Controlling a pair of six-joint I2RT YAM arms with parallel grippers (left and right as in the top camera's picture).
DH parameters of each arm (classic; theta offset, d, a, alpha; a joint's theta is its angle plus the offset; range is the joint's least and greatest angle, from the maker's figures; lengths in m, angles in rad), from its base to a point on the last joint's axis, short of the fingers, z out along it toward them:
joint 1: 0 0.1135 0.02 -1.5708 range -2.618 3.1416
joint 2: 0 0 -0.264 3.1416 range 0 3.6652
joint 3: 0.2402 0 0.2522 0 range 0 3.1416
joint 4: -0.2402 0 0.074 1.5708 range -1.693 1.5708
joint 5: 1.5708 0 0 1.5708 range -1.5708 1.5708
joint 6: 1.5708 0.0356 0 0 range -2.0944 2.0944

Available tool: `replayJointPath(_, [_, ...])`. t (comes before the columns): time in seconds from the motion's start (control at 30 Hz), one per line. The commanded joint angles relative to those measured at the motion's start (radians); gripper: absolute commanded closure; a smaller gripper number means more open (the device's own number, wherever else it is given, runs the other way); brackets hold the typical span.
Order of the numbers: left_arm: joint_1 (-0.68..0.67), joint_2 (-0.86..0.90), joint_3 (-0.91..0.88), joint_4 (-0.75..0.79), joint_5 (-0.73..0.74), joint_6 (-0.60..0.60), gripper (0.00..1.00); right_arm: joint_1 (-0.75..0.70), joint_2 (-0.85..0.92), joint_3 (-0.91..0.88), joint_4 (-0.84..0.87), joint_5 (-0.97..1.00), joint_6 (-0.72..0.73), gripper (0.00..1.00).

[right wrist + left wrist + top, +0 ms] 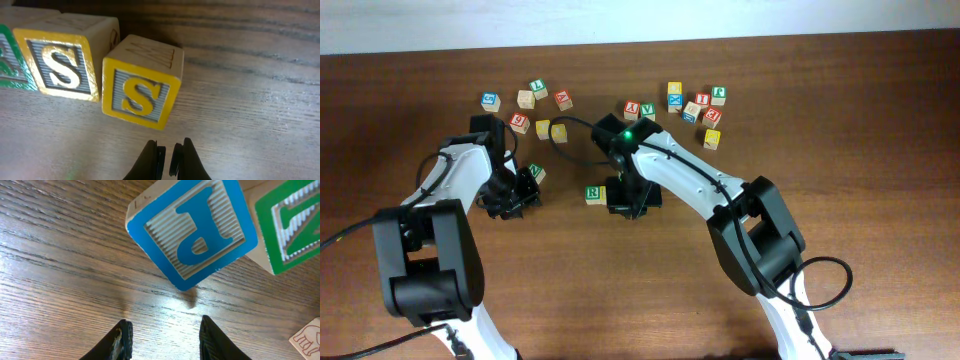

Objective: Spell out RSS

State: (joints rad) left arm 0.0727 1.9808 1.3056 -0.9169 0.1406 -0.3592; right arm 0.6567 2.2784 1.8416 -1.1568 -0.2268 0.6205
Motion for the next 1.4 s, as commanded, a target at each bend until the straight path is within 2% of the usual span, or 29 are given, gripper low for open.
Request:
replayJointPath(0.0, [0.002, 0.014, 0.013, -0.001, -0.007, -0.007, 0.64, -0.004, 0.006, -0.006, 0.014, -0.005, 0.006, 0.96])
replayJointPath(1.37, [0.002, 0.014, 0.011, 0.000, -0.007, -0.007, 0.62, -0.003, 0.006, -0.009, 0.089, 0.048, 0.009, 0.96])
